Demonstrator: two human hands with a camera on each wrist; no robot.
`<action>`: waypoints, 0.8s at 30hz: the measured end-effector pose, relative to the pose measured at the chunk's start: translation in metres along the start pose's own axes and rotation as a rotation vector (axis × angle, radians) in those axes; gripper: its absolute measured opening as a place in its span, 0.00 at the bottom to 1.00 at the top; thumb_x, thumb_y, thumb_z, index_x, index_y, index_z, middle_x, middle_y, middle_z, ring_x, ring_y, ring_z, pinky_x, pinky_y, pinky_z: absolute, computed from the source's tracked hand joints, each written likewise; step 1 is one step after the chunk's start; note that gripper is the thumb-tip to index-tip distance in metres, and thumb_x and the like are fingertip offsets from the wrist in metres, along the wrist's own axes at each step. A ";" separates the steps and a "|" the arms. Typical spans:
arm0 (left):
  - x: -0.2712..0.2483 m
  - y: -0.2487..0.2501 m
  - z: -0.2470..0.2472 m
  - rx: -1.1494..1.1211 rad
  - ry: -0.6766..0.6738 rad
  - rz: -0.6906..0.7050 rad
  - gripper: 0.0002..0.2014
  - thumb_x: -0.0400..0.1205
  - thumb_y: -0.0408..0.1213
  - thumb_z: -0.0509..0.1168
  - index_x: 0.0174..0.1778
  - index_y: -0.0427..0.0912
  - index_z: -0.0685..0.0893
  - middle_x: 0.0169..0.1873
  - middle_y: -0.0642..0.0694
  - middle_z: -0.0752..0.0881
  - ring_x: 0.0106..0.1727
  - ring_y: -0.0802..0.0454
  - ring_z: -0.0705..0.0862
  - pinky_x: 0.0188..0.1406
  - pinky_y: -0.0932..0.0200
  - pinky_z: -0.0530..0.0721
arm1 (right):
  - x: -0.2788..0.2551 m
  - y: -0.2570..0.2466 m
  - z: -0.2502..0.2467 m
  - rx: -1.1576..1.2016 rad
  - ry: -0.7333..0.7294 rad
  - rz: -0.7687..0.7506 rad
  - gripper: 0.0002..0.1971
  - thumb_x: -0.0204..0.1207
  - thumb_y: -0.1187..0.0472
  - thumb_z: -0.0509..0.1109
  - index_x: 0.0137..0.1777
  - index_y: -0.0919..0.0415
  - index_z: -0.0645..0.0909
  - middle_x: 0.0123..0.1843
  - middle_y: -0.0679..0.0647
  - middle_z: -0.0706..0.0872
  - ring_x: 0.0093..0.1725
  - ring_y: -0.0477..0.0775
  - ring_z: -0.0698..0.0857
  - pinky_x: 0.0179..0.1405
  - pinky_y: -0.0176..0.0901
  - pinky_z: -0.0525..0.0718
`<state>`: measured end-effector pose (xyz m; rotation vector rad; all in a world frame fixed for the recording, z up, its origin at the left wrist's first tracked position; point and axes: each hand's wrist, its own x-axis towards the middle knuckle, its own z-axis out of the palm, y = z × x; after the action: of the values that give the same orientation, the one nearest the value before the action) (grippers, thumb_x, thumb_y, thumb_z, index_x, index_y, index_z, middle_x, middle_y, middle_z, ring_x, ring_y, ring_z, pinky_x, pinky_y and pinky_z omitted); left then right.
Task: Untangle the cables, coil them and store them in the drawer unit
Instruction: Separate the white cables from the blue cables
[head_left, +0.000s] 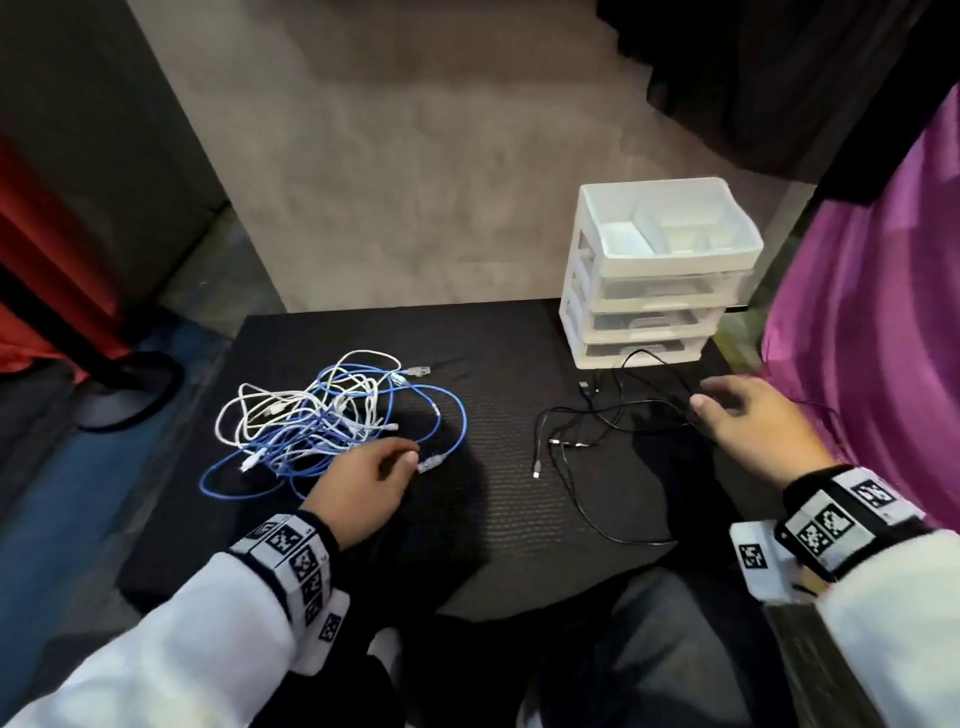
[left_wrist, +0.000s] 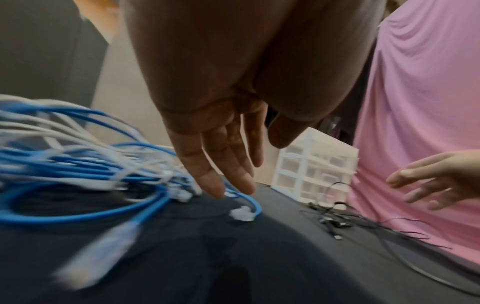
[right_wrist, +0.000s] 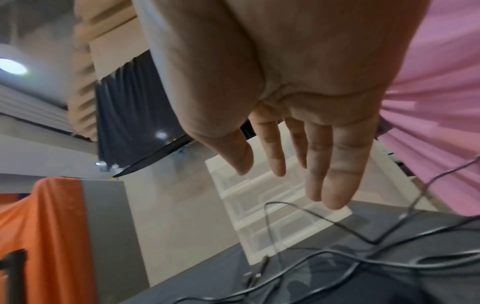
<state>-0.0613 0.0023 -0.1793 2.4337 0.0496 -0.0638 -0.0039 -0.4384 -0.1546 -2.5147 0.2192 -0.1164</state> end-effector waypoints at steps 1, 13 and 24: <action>-0.003 -0.009 -0.007 0.008 0.030 -0.027 0.11 0.87 0.45 0.67 0.61 0.51 0.90 0.44 0.57 0.91 0.49 0.57 0.90 0.62 0.56 0.85 | -0.003 -0.011 0.006 0.018 0.016 -0.050 0.15 0.82 0.55 0.75 0.65 0.60 0.88 0.65 0.60 0.87 0.48 0.56 0.88 0.62 0.45 0.81; -0.017 -0.049 -0.019 -0.012 0.265 -0.087 0.06 0.85 0.42 0.68 0.54 0.52 0.89 0.43 0.54 0.91 0.45 0.54 0.89 0.53 0.52 0.87 | -0.070 -0.151 0.134 0.185 -0.280 -0.426 0.07 0.82 0.55 0.75 0.56 0.53 0.90 0.48 0.49 0.88 0.46 0.48 0.85 0.54 0.38 0.78; 0.013 -0.086 -0.059 0.201 0.435 -0.204 0.25 0.84 0.50 0.67 0.79 0.52 0.77 0.78 0.47 0.76 0.80 0.40 0.69 0.78 0.38 0.70 | -0.082 -0.217 0.188 0.213 -0.514 -0.425 0.06 0.85 0.50 0.71 0.52 0.48 0.89 0.48 0.42 0.92 0.48 0.40 0.87 0.50 0.31 0.80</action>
<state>-0.0509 0.1066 -0.1912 2.5906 0.5072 0.3871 -0.0309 -0.1424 -0.1842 -2.2513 -0.5092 0.3195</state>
